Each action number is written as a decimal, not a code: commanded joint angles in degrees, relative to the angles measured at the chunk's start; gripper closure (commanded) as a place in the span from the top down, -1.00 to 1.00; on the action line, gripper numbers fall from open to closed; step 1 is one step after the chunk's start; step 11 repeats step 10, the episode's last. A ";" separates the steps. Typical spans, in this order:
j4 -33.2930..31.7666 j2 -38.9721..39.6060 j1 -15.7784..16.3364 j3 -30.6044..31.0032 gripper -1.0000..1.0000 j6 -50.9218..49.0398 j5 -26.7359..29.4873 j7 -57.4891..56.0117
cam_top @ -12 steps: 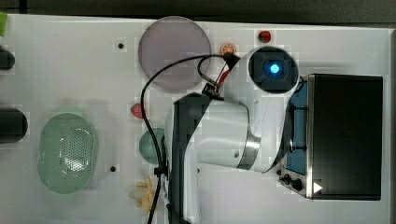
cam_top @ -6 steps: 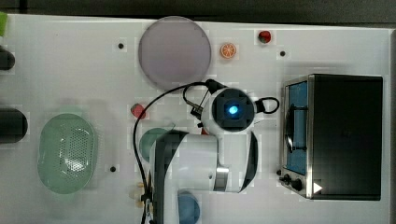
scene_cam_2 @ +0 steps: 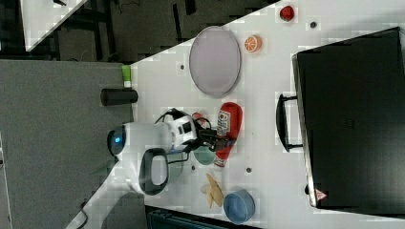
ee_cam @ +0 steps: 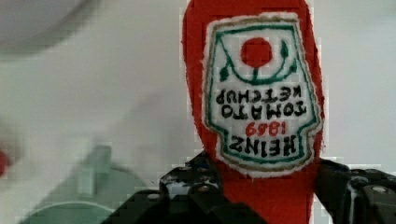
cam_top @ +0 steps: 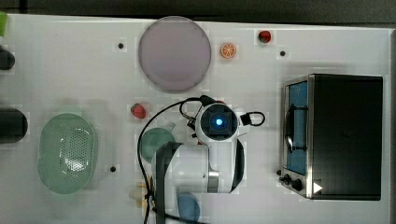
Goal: Pick ketchup from plate and place it on table.
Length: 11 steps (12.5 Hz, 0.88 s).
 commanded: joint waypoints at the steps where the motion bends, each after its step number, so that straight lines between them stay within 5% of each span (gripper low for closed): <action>1: 0.26 2.61 -0.24 0.07 0.64 4.70 -0.18 3.47; 3: 1.22 1.77 -0.21 0.14 1.00 4.54 -0.17 4.10; 11: 17.73 -8.42 -0.21 0.70 1.00 -16.21 0.29 14.18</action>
